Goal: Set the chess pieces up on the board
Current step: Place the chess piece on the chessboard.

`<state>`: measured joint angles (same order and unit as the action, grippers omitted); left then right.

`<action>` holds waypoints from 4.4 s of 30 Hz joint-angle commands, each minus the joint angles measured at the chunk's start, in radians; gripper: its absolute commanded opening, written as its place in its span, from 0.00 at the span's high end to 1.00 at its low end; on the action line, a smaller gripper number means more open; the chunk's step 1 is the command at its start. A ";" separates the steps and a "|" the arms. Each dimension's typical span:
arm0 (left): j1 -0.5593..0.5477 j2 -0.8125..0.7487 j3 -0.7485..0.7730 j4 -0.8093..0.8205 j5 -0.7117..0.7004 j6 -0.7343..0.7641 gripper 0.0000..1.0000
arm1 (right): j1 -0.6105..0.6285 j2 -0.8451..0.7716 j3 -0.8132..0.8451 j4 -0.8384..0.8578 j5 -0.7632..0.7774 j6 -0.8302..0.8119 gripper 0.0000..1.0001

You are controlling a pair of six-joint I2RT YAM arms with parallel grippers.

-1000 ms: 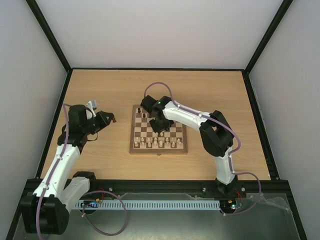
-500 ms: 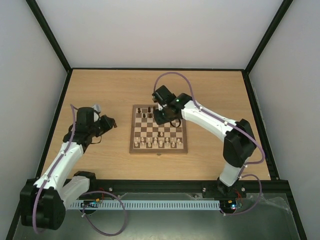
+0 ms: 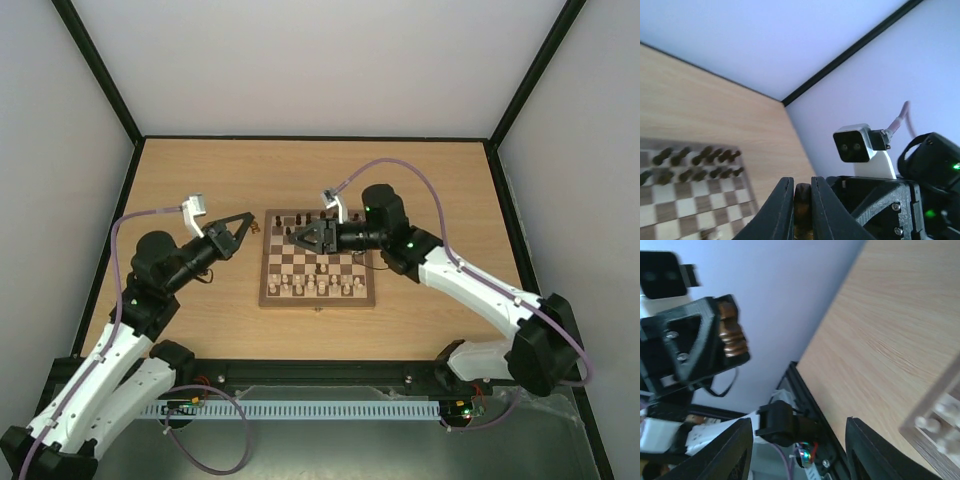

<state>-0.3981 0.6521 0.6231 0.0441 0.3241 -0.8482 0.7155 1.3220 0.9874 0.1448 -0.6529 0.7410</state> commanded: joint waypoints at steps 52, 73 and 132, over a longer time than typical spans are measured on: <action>-0.287 0.029 -0.042 0.514 -0.119 -0.112 0.93 | 0.127 -0.043 -0.037 0.708 0.001 0.293 0.70; -0.289 -0.066 0.048 0.145 -0.059 -0.064 0.63 | 0.127 -0.236 -0.023 0.173 -0.002 0.011 0.85; -0.303 -0.209 -0.218 -0.194 0.795 0.054 0.64 | 0.368 -0.040 0.042 -0.437 -0.287 -0.327 0.85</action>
<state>-0.6968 0.4442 0.4088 -0.1322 1.0916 -0.8066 1.0756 1.2694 0.9977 -0.2890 -0.9157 0.4339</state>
